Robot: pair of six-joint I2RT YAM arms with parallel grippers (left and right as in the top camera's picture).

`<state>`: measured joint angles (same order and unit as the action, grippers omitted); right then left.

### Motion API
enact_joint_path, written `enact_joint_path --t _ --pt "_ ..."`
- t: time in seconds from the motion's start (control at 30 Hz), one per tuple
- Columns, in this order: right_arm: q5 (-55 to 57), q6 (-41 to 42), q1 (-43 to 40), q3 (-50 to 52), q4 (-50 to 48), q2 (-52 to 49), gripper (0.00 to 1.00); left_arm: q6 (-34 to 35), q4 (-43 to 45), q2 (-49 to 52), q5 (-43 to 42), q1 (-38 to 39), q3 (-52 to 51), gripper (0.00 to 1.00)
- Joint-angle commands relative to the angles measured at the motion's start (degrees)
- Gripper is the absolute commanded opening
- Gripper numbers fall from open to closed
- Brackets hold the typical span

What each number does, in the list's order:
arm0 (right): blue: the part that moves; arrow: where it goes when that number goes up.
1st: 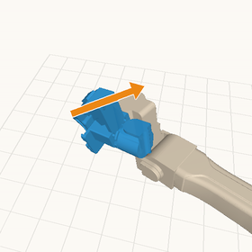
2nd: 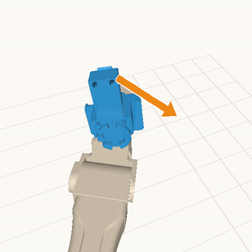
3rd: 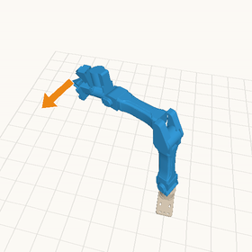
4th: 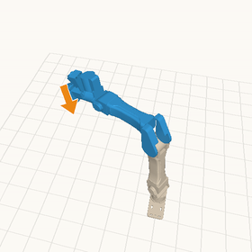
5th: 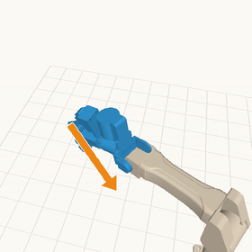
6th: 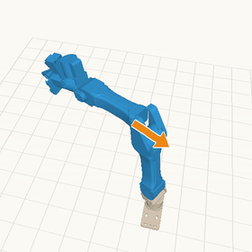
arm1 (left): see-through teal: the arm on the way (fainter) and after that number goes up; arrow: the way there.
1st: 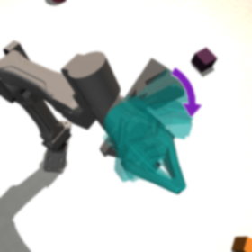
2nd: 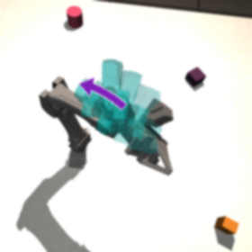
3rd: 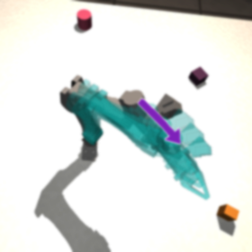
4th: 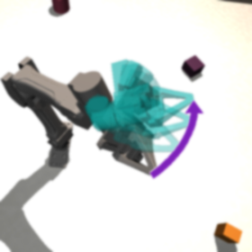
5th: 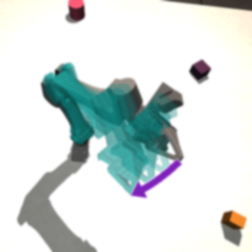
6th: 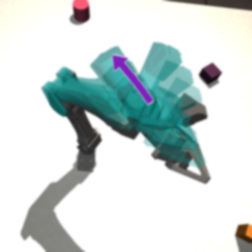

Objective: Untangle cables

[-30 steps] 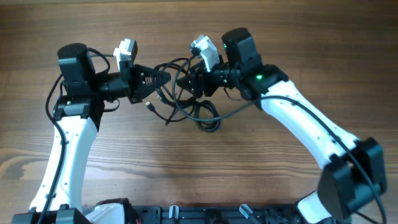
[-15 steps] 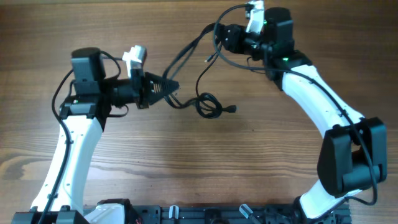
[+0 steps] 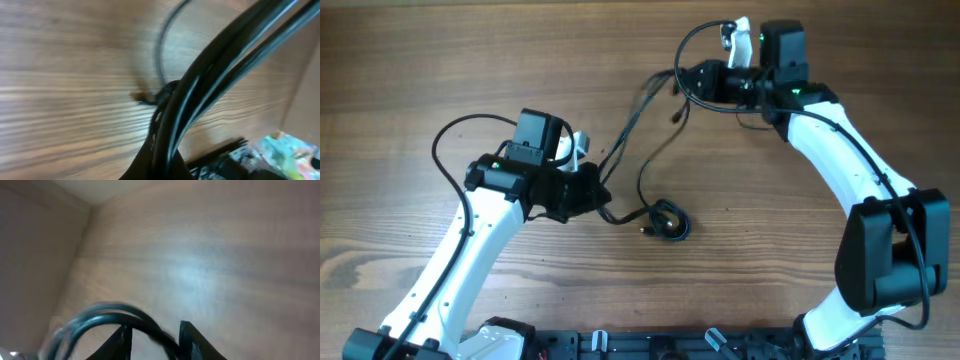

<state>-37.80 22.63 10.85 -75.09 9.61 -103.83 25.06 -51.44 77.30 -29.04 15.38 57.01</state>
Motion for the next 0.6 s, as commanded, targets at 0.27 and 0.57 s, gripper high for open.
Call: enact_joint_path --t 0.27,0.57 --pt "8.48 4.22 -5.03 -0.96 -5.35 1.31 0.26 -4.68 -3.28 -0.37 0.96 0.15 -0.79 0.04" --pt "-7.52 -13.70 -2.99 -0.96 23.10 1.31 0.33 12.76 46.69 -0.37 -26.62 -2.99 -0.76 0.04"
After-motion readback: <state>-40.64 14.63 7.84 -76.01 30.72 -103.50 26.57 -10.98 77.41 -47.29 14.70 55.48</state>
